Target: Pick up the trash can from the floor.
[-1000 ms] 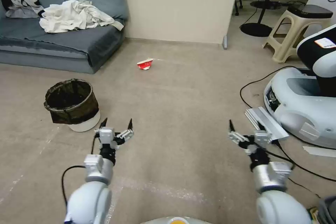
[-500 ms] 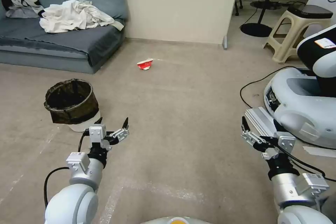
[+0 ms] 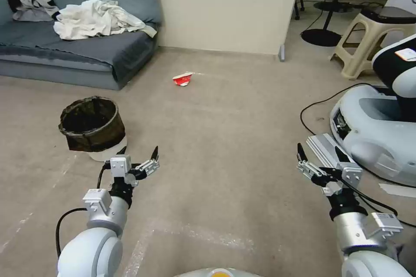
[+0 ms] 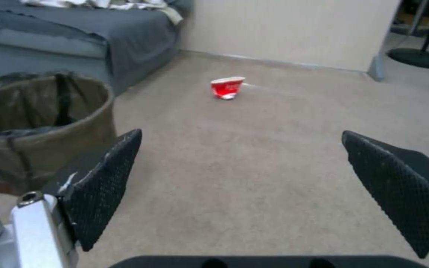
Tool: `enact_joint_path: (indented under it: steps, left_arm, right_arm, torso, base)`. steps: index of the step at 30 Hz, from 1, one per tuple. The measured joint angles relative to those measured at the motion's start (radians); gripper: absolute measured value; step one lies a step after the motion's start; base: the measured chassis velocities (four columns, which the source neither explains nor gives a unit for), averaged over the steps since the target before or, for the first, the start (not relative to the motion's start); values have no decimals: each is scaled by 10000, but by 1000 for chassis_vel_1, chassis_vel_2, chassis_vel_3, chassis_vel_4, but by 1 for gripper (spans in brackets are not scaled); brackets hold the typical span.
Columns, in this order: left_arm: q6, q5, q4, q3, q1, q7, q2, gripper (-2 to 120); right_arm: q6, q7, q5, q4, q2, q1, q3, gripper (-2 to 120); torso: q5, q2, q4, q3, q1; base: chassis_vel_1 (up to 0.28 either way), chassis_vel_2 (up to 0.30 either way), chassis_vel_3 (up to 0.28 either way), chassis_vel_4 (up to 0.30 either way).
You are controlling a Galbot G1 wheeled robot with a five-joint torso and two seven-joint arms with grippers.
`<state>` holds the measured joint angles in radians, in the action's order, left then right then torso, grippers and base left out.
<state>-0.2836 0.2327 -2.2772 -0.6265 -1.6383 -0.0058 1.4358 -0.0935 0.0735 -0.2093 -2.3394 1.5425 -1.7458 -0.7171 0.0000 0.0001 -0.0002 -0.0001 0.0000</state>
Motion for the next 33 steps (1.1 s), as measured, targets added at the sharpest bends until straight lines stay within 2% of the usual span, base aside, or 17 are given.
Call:
enact_joint_path:
  steps: [22, 28, 33]
  left_arm:
    - [112, -73, -239, -166, -228, -36, 230, 100]
    - [338, -168, -243, -164, -270, -43, 283, 100]
    - [560, -239, -193, -165, -283, -72, 286, 100]
  right_arm:
    - [172, 109, -411, 42, -253, 97, 72, 100]
    - [442, 179, -454, 141, -286, 105, 68, 100]
    - [525, 238, -466, 179, -293, 120, 58, 100]
  torso:
    - [0, -1, 2, 1, 0]
    - [0, -1, 6, 1, -1]
    - [-1, -1, -1, 1, 0]
  base:
    - [104, 103, 107, 106]
    - [110, 97, 121, 118]
    - [36, 42, 35, 25]
